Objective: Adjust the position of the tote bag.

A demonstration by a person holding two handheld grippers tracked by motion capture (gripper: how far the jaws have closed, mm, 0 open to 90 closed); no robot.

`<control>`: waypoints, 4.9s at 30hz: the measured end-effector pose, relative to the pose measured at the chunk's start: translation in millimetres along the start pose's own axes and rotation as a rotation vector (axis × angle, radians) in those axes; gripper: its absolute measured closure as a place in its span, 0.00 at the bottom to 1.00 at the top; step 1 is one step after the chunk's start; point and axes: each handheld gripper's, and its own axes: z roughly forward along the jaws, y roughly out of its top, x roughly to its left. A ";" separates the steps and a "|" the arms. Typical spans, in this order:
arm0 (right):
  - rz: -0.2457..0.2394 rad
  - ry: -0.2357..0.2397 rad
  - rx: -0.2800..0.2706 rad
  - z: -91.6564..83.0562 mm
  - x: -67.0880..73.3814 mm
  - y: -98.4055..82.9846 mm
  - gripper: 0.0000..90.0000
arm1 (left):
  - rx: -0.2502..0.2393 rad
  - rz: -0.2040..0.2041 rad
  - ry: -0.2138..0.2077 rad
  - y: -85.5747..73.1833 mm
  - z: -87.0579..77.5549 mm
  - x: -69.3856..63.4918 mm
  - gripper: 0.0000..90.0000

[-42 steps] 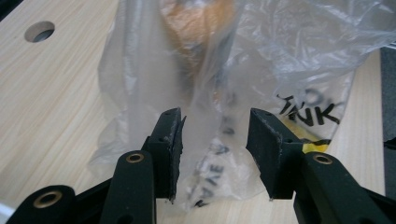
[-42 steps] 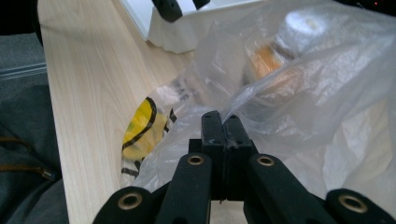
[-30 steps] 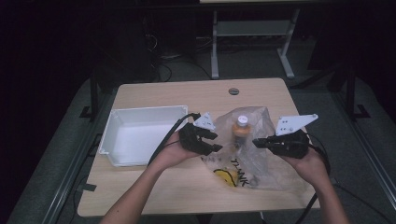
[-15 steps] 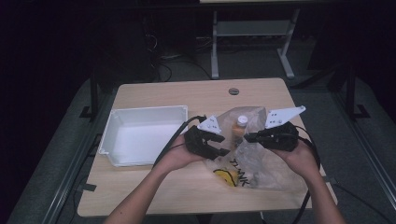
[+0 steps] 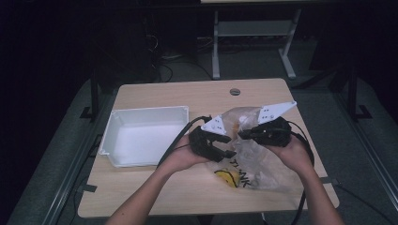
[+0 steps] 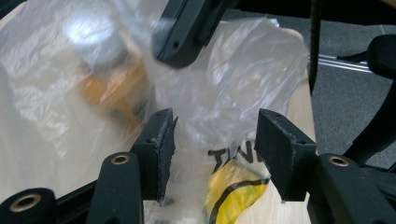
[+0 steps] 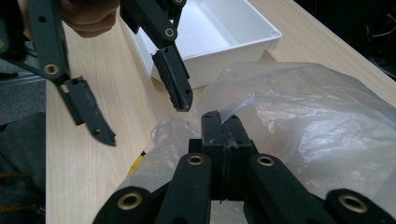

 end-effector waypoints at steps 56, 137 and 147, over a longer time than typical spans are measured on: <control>0.048 -0.027 -0.057 -20.8 -2.1 -8.4 0.84 | 0.078 0.016 0.110 8.9 14.0 6.6 1.00; 0.169 -0.049 -0.032 -35.6 -42.1 -47.8 0.53 | 0.109 -0.059 0.177 -19.1 -22.2 51.0 1.00; 0.181 -0.013 -0.012 -25.0 -56.3 -44.3 0.48 | 0.116 -0.082 0.183 -24.6 -22.6 67.1 1.00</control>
